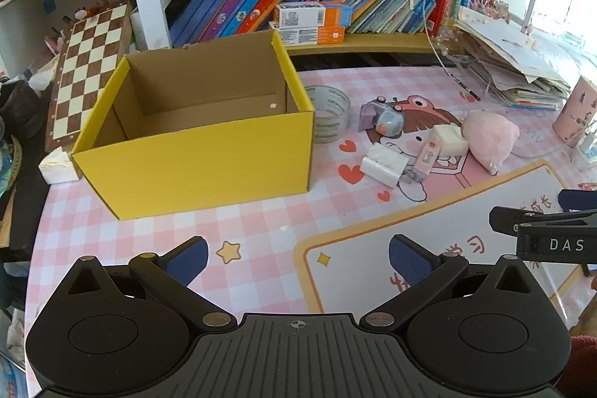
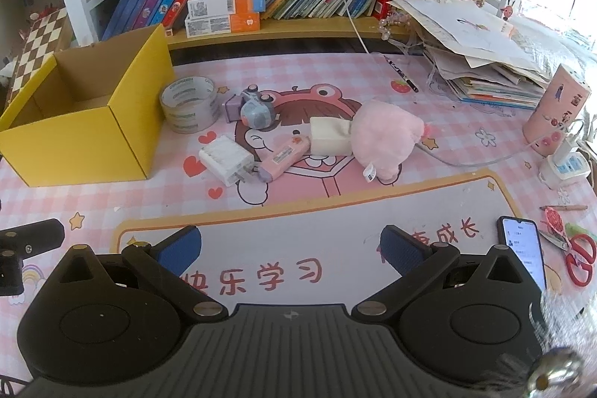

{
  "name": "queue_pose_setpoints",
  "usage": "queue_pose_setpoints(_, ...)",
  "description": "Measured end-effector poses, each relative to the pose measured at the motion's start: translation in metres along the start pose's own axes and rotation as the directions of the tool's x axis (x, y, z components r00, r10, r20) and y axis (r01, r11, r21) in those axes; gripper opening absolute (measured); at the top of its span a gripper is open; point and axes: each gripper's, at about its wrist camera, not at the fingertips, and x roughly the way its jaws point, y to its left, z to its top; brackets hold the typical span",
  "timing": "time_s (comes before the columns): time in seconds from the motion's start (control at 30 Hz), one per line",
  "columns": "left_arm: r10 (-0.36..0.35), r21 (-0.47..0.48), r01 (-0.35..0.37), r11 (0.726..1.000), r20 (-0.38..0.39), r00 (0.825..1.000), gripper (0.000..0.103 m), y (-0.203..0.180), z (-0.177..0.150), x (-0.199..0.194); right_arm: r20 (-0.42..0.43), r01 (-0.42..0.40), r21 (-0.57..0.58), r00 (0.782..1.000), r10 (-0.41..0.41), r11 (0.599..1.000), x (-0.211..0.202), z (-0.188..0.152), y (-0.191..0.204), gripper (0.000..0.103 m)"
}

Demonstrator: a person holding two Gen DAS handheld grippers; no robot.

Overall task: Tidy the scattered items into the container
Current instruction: 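Move the right tool toward the pink plush pig while the left tool approaches the white sponge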

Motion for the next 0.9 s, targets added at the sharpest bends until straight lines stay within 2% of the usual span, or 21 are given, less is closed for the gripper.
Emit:
queue_pose_setpoints(0.37, 0.027, -0.034, -0.027, 0.999, 0.003, 1.000, 0.103, -0.016, 0.004, 0.004, 0.011, -0.046, -0.013, 0.999, 0.046, 0.999, 0.006, 0.004, -0.021, 0.103)
queue_pose_setpoints(0.63, 0.012, -0.016, -0.012, 1.000, 0.015, 1.000, 0.103, -0.032, 0.008, 0.007, 0.020, -0.095, 0.000, 0.995, 0.095, 0.995, 0.011, 0.009, -0.036, 0.103)
queue_pose_setpoints(0.77, -0.007, -0.008, 0.008, 1.000, 0.059, 0.998, 0.103, -0.036, 0.013, 0.006, 0.040, -0.112, 0.005, 0.993, 0.112, 0.994, 0.013, 0.013, -0.043, 0.103)
queue_pose_setpoints(0.9, 0.007, 0.006, -0.008, 1.000, 0.113, 0.994, 0.103, -0.040, 0.023, 0.007, 0.076, -0.109, 0.026, 0.991, 0.106, 0.994, 0.012, 0.017, -0.052, 0.103)
